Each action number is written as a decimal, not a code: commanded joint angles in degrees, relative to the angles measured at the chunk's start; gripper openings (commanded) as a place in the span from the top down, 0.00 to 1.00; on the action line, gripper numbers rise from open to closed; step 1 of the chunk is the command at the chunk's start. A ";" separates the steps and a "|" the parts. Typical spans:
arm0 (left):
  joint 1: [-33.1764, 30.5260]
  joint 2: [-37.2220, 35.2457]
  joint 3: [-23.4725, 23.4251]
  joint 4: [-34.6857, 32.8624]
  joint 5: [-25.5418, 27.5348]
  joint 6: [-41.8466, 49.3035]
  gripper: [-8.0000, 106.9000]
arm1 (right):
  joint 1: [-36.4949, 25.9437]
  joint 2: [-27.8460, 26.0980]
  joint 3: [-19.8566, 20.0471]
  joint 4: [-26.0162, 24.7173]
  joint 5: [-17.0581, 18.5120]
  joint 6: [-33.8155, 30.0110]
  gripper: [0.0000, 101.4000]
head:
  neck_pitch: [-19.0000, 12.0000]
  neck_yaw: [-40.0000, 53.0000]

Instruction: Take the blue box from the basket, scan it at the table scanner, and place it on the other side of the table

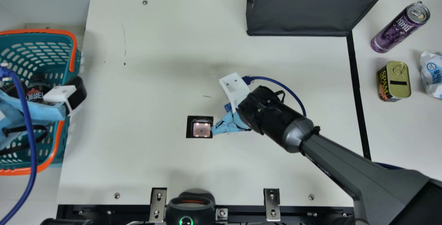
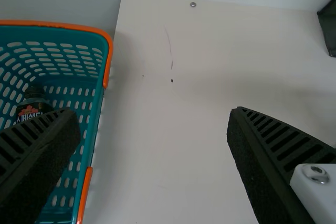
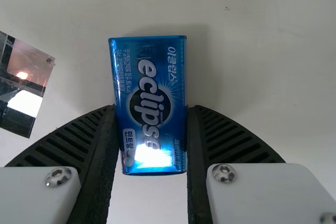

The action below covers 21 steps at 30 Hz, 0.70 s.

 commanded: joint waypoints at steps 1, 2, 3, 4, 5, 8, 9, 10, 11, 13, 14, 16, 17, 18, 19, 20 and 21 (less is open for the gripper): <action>0.00 0.00 0.00 0.00 0.00 0.00 0.15 | -0.08 0.14 0.17 0.21 -0.05 -0.14 0.95 | -1.66 0.00; 0.00 0.00 0.00 0.00 0.00 0.00 0.15 | -0.08 0.12 0.23 0.25 -0.04 -0.15 1.00 | -1.66 0.00; 0.00 0.00 0.00 0.00 0.00 0.00 0.15 | -0.07 0.09 0.25 0.28 0.01 -0.15 1.00 | -1.66 0.00; 0.00 0.00 0.00 0.00 0.00 0.00 0.15 | -0.07 0.06 0.24 0.30 0.08 -0.15 1.00 | -1.66 0.00; 0.00 0.00 0.00 0.00 0.00 0.00 0.15 | -0.06 0.03 0.21 0.31 0.15 -0.15 1.00 | -1.66 0.00; 0.00 0.00 0.00 -0.12 0.00 0.00 0.15 | -0.03 -0.08 0.03 0.37 0.41 -0.17 1.00 | -1.66 0.00; 0.00 0.00 0.00 -0.12 0.00 0.00 0.15 | -0.03 -0.12 -0.09 0.40 0.54 -0.19 1.00 | -1.66 0.00; 0.00 0.00 0.00 -0.12 0.00 0.00 0.15 | -0.03 -0.16 -0.21 0.45 0.67 -0.22 1.00 | -1.66 0.00; 0.00 0.00 0.00 -0.12 0.00 0.00 0.15 | -0.04 -0.23 -0.36 0.49 0.86 -0.26 1.00 | -1.66 0.00; 0.00 0.00 0.00 -0.12 0.00 0.00 0.15 | -0.06 -0.39 -0.77 0.61 1.40 -0.36 1.00 | -1.66 0.00; 0.00 0.00 0.00 -0.12 0.00 0.00 0.15 | -0.07 -0.48 -0.98 0.69 1.69 -0.42 1.00 | -1.66 0.00; 0.00 0.00 0.00 -0.12 0.00 0.00 0.15 | -0.14 -0.63 -1.46 0.85 2.24 -0.60 1.00 | -1.66 0.00; 0.00 0.00 0.00 -0.12 0.00 0.00 0.15 | -0.16 -0.69 -1.68 0.92 2.49 -0.68 1.00 | -1.66 0.00; 0.00 0.00 0.00 -0.12 0.00 0.00 0.15 | -0.20 -0.73 -1.88 0.97 2.70 -0.76 1.00 | -1.66 0.00; 0.00 0.00 0.00 -0.12 0.00 0.00 0.15 | -0.25 -0.79 -2.10 1.02 2.94 -0.87 1.00 | -1.66 0.00; 0.00 0.00 0.00 -0.12 0.00 0.00 0.15 | -0.30 -0.87 -2.30 1.06 3.18 -0.96 1.00 | -1.66 0.00; 0.00 0.00 0.00 -0.12 0.00 0.00 0.15 | -0.34 -0.92 -2.53 1.10 3.44 -1.04 1.00 | -1.66 0.00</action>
